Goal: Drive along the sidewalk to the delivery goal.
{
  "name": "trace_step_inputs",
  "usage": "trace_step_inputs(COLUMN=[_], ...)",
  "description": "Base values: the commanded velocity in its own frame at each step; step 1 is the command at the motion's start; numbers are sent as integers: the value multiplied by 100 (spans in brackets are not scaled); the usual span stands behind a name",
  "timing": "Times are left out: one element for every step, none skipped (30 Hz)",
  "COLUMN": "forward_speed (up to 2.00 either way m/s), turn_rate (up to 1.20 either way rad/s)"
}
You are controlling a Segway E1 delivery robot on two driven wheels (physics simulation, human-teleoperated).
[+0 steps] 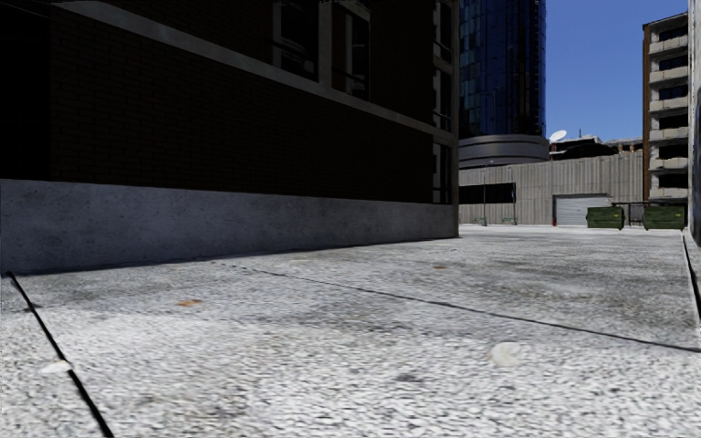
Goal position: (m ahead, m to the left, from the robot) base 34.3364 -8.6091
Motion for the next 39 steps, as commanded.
trace_step_inputs(forward_speed=[195,195,195,195,195,195,195,195,195,195,195,195,195,195,195,195,195,195,195,195,195,195,195,195,195,195,195,195,195,195,195,196,196,197,197,198,198,198,198], turn_rate=[-52,-52,-52,-52,-52,-52,-52,-52,-52,-52,-52,-52,-51,-51,-51,-51,-51,-51,-51,-51,-51,-49,-35,-35,0,0,0,0,0,0,0,0,0,0,0,0,0,0,0])
